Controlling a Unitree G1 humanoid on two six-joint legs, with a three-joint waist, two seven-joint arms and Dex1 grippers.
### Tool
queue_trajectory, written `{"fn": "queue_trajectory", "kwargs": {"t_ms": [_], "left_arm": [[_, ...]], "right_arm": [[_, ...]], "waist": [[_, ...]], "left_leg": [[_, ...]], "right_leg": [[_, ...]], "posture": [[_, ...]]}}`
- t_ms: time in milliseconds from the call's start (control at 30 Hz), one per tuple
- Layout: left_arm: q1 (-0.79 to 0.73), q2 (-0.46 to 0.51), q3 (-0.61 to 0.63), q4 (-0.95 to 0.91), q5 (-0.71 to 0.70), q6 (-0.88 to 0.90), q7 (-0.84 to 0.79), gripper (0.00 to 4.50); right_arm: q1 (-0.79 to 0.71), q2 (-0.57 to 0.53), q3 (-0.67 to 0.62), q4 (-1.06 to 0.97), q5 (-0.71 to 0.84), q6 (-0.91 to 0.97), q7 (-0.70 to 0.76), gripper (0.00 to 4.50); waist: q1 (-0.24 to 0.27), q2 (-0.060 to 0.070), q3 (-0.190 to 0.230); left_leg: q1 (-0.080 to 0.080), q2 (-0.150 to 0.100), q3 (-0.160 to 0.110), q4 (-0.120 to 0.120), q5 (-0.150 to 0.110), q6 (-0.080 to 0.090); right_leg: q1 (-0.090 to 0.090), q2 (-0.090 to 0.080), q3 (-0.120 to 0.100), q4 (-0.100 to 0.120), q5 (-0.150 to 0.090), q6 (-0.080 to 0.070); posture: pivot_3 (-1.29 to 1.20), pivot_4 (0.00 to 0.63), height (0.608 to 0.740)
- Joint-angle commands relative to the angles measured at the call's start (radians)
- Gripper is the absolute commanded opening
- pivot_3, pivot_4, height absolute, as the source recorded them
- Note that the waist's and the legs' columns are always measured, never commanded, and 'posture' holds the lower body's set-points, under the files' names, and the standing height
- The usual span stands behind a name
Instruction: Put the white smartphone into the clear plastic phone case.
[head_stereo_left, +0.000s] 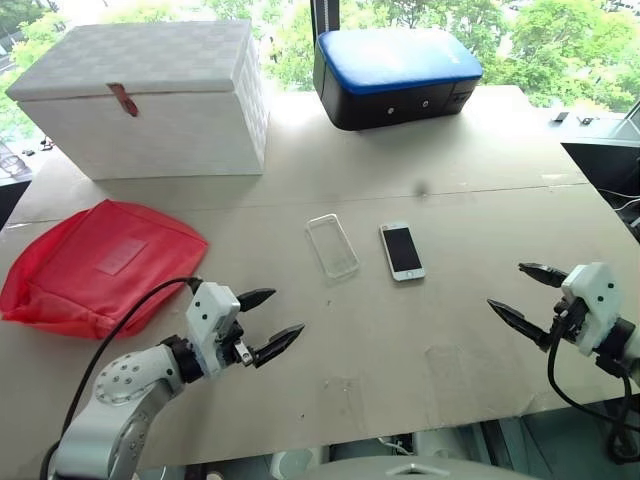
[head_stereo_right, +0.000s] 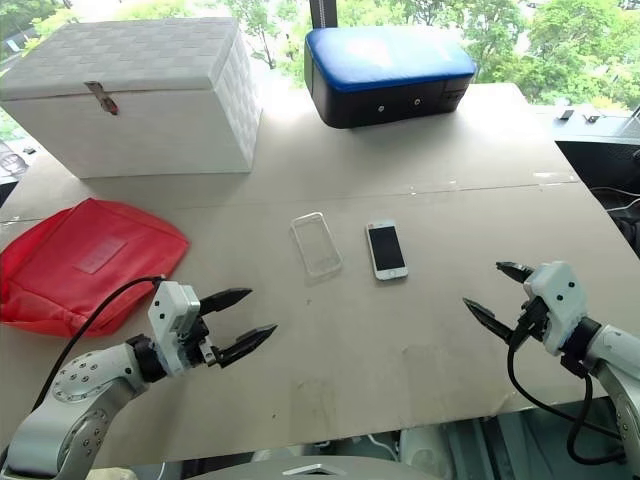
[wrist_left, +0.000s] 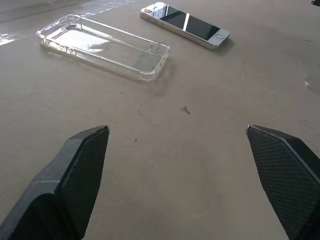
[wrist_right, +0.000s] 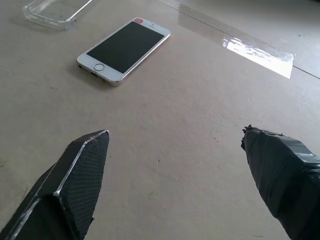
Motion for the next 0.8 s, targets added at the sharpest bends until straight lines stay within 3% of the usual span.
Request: {"fn": "queue_trajectory", "kwargs": {"t_ms": [33,233,467,567,667,733,800], "left_arm": [[-0.090,0.010,-0.004,0.023,-0.007,-0.022,-0.024,4.47],[-0.538,0.088,-0.185,0.364,0.076,-0.096,-0.315,4.47],[-1.019,-0.010,-0.408,1.062,0.321,-0.467,-0.609,4.47],[-1.155,-0.055,-0.453,1.315,0.413,-0.629,-0.640,4.47],[-1.265,-0.101,-0.494,1.520,0.506,-0.754,-0.640,3.68],[-1.309,-0.114,-0.519,1.607,0.563,-0.830,-0.640,2.85],[-1.337,-0.124,-0.526,1.660,0.593,-0.864,-0.656,1.73]], "right_arm": [[0.010,0.012,-0.039,-0.084,0.075,-0.023,0.023,4.50],[0.028,-0.003,-0.011,-0.245,0.206,0.011,0.078,4.50],[0.093,-0.029,-0.048,-0.325,0.251,0.030,0.084,4.50],[0.117,-0.026,-0.068,-0.351,0.253,0.029,0.066,4.50],[0.160,-0.010,-0.082,-0.387,0.250,0.024,0.043,4.50],[0.195,0.004,-0.085,-0.410,0.241,0.016,0.027,4.50],[0.224,0.017,-0.083,-0.426,0.231,0.009,0.016,4.50]], "waist": [[0.004,0.001,0.000],[0.025,0.002,-0.001],[0.023,0.000,-0.002],[0.024,-0.002,-0.001],[0.022,-0.003,-0.001],[0.022,-0.003,-0.001],[0.022,-0.004,-0.001]], "left_leg": [[0.000,0.000,0.000,0.000,0.000,0.000],[0.000,0.000,-0.003,0.001,0.000,0.000],[-0.001,-0.005,0.002,0.003,0.002,-0.002],[-0.002,-0.006,0.002,0.002,0.002,-0.002],[-0.003,-0.006,0.002,0.002,0.001,-0.001],[-0.003,-0.005,0.002,0.002,0.001,0.000],[-0.002,-0.004,0.001,0.003,0.000,0.001]], "right_leg": [[0.000,0.000,0.000,0.000,0.000,0.000],[0.001,0.002,-0.002,0.003,-0.001,0.004],[0.001,0.003,0.005,0.002,0.002,0.003],[0.001,0.005,0.004,0.000,0.002,0.004],[0.001,0.005,0.005,-0.001,0.002,0.004],[0.001,0.004,0.005,-0.001,0.002,0.004],[0.001,0.004,0.005,0.000,0.002,0.004]], "posture": [[0.00,0.150,0.734],[0.00,0.150,0.734],[0.00,0.150,0.734],[0.00,0.150,0.734],[0.00,0.150,0.734],[0.00,0.150,0.734],[0.00,0.150,0.734]]}}
